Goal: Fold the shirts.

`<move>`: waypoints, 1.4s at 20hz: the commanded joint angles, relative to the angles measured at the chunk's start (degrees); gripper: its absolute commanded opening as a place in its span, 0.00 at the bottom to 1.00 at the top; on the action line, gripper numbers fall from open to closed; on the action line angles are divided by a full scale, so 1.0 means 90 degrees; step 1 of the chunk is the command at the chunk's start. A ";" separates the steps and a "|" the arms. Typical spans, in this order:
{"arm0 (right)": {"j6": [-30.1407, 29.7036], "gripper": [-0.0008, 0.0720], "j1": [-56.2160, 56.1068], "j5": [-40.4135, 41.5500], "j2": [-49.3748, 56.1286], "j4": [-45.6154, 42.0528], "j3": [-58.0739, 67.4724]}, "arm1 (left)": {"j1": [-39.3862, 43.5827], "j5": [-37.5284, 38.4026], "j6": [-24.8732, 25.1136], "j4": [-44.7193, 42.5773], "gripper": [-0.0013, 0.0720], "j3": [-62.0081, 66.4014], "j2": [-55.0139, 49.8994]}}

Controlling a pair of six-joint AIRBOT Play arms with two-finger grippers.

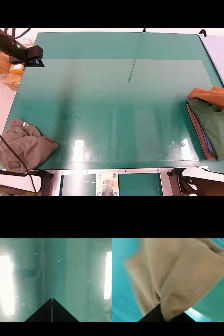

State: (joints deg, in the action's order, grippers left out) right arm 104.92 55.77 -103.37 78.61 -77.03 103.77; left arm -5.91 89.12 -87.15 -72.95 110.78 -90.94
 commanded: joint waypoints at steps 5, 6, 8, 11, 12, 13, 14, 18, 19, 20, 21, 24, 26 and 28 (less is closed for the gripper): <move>0.0005 0.03 0.0058 -0.0160 -0.0588 -0.2120 -0.2579 | 0.0005 0.0036 -0.0005 0.0085 0.06 -0.0002 0.0002; 0.0012 0.03 0.0058 -0.0051 -0.0573 -0.2375 -0.2832 | 0.0005 0.0041 -0.0005 0.0119 0.06 -0.0002 0.0002; 0.0007 0.04 0.0058 0.0372 -0.0532 -0.2501 -0.3254 | 0.0005 0.0041 -0.0005 0.0199 0.06 -0.0002 0.0002; 0.0007 0.57 0.0058 0.0697 -0.0418 -0.2523 -0.3716 | 0.0005 0.0058 -0.0005 0.0209 0.06 -0.0002 0.0002; 0.0007 0.72 0.0058 0.0695 -0.0350 -0.2535 -0.3701 | 0.0005 0.0053 -0.0007 0.0209 0.06 -0.0002 0.0002; 0.0007 0.73 0.0053 0.0692 -0.0308 -0.2516 -0.3638 | 0.0005 0.0051 -0.0063 0.0209 0.06 -0.0002 0.0002; 0.0010 0.73 0.0000 0.0699 -0.0270 -0.2336 -0.3470 | 0.0005 0.0053 -0.0107 0.0209 0.06 -0.0002 0.0002; -0.0005 0.04 -0.0760 0.0855 -0.0010 -0.0733 -0.2110 | 0.0005 0.0051 -0.0112 0.0488 0.06 -0.0002 0.0005; -0.0100 0.04 -0.1088 0.1076 -0.0012 -0.0299 -0.1851 | 0.0005 0.0056 -0.0182 0.0573 0.06 -0.0005 0.0017; -0.0267 0.04 -0.1501 0.1328 -0.0015 0.0092 -0.1625 | 0.0005 0.0053 -0.0296 0.0614 0.06 -0.0032 0.0063; -0.0352 0.03 -0.1945 0.1576 -0.0053 0.0342 -0.1506 | 0.0007 0.0063 -0.0345 0.0636 0.06 -0.0129 0.0151; -0.0612 0.03 -0.3364 0.2273 -0.0267 0.0510 -0.1617 | 0.0206 -0.0083 -0.0435 0.0631 0.06 -0.1231 0.0828; -0.0913 0.03 -0.4376 0.2591 -0.0549 0.0508 -0.2103 | 0.0481 -0.0593 -0.0430 0.0631 0.06 -0.2650 0.1664; -0.1052 0.03 -0.5379 0.3019 -0.0976 0.0491 -0.3002 | 0.0758 -0.1052 -0.0413 0.0631 0.06 -0.4063 0.2489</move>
State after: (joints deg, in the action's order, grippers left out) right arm 98.41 19.31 -82.56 73.58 -74.22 83.37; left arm -1.89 85.12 -90.76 -67.51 88.64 -77.06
